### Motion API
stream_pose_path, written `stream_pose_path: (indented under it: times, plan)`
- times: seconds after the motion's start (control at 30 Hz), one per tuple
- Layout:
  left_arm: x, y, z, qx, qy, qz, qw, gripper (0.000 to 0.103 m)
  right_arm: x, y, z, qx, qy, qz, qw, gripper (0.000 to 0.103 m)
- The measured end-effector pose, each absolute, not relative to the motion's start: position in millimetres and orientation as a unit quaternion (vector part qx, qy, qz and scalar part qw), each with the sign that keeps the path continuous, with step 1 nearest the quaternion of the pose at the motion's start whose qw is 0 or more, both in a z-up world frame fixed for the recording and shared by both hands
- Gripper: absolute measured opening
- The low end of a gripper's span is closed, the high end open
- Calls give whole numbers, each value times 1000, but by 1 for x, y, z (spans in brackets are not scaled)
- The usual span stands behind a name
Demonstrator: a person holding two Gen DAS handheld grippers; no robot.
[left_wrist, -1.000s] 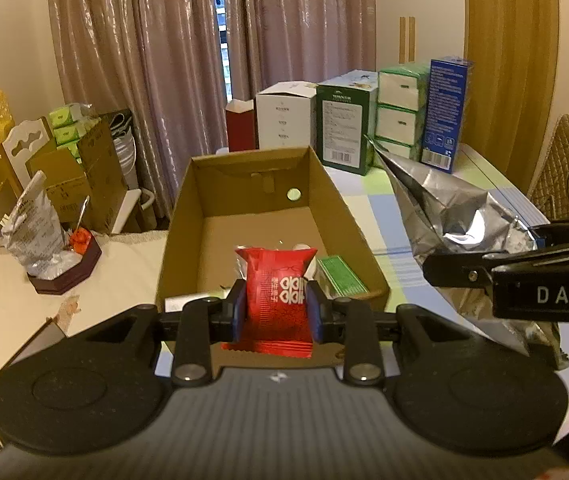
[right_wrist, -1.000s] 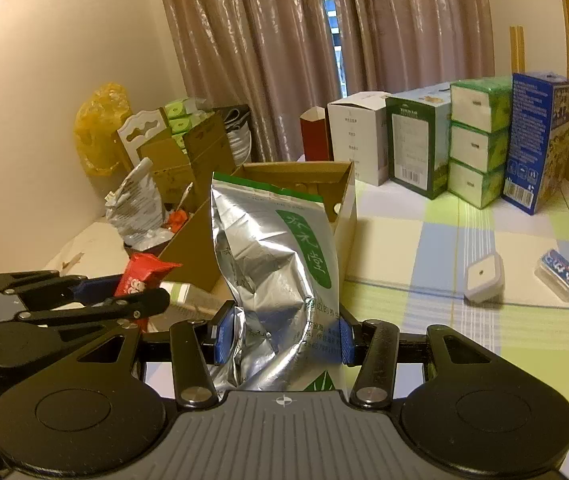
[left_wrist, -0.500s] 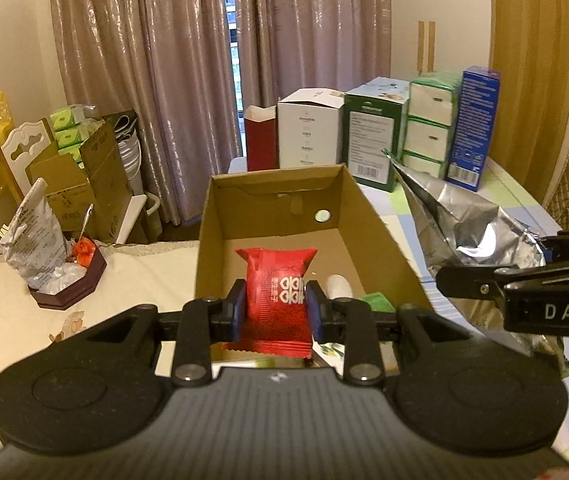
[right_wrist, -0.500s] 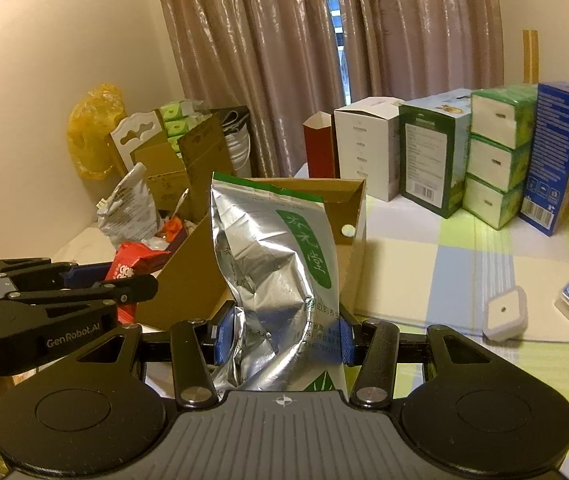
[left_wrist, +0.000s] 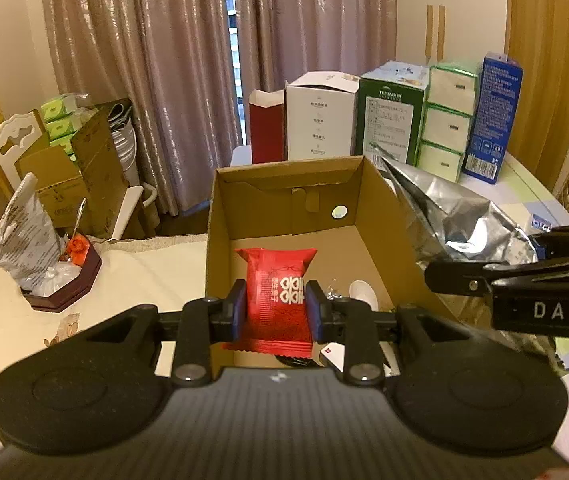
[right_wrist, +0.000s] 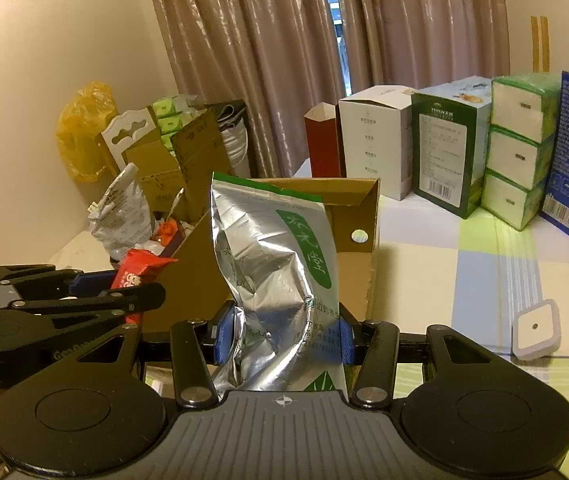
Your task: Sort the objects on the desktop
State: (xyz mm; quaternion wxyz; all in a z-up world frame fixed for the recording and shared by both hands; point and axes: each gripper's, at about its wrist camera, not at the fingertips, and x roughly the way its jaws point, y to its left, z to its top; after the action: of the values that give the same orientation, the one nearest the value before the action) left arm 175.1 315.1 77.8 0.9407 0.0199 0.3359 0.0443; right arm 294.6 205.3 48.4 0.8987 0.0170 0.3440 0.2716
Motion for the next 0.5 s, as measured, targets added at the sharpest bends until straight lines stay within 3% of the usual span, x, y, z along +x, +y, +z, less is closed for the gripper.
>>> stream_pose_path:
  times: [0.5]
  plan:
    - [197, 327, 52, 9, 354, 40, 934, 26, 315, 215, 32, 30, 352, 270, 895, 47]
